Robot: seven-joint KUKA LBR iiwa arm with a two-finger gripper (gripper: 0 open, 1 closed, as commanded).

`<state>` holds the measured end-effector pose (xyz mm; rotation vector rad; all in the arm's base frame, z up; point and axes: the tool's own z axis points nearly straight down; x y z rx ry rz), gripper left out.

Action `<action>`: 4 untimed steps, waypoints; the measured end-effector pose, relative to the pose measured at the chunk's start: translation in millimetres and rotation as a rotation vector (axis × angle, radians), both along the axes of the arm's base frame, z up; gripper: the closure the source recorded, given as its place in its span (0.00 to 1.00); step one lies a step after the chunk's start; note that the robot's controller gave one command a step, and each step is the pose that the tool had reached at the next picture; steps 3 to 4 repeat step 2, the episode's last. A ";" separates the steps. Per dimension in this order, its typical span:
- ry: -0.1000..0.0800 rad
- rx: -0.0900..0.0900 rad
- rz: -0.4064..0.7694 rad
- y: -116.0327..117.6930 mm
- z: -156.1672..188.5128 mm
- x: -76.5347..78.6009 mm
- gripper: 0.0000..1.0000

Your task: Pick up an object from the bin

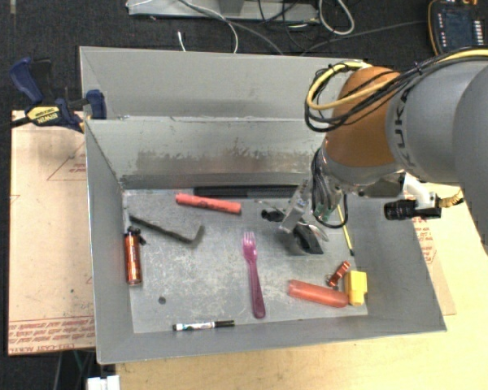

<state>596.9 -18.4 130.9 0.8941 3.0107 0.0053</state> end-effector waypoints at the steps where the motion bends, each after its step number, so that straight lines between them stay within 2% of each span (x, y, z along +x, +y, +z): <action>1: 0.000 0.000 0.002 0.2 20.7 0.1 1.00; 2: -0.001 0.001 0.004 0.5 47.7 0.4 1.00; 4: -0.001 0.001 0.004 0.5 47.7 0.4 1.00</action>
Offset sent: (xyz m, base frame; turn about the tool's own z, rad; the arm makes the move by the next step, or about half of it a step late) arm 0.0003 0.0003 0.0614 -0.0015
